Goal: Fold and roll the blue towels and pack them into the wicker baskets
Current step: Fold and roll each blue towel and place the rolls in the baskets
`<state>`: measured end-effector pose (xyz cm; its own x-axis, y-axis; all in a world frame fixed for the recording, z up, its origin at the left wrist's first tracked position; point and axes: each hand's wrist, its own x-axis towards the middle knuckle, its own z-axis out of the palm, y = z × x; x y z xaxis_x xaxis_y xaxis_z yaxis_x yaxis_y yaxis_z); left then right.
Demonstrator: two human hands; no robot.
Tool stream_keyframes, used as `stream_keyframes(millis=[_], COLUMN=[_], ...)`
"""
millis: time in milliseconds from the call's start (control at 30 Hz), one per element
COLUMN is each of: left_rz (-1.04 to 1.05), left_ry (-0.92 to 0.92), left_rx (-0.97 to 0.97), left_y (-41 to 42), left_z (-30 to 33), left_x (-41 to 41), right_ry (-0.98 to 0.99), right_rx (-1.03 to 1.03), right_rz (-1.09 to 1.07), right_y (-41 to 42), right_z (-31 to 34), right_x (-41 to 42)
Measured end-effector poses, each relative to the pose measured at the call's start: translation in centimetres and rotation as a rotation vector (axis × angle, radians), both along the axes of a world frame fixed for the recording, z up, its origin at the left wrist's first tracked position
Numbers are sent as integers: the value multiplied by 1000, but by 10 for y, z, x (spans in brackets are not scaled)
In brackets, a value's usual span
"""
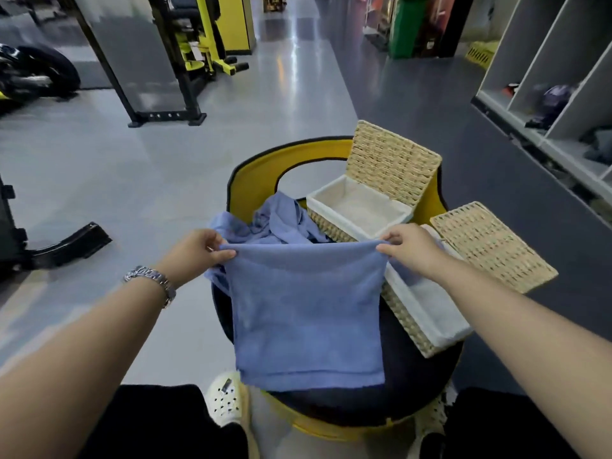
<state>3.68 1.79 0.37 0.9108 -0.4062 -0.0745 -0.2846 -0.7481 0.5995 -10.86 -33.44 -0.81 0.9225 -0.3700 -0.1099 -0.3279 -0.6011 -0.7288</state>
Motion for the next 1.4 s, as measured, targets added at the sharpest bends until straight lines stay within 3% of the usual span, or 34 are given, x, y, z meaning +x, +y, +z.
stream_keyframes(millis=[233, 367, 567, 767, 967, 1100, 1267, 1400], left_rz=[24, -141, -411, -445, -574, -489, -224, 75], left_ry=[-71, -148, -178, -175, -6, -11, 40, 170], left_rx=[-47, -21, 198, 370, 708, 582, 327, 200], left_y=[-7, 16, 39, 38, 40, 36, 30, 29], left_z=[-19, -22, -63, -101, -126, -132, -126, -131], left_x=[7, -30, -86, -106, -113, -113, -111, -111], right_ry=[-54, -74, -39, -14, 168, 136, -37, -33], right_rx=[-114, -94, -222, -449, -561, -731, -593, -521], right_rz=[5, 97, 219, 386, 423, 411, 407, 477], right_y=[-6, 5, 11, 23, 37, 51, 86, 124], right_z=[-21, -18, -47, -97, -131, -118, -95, -84], right_x=[20, -20, -75, -91, -105, -96, -38, 14])
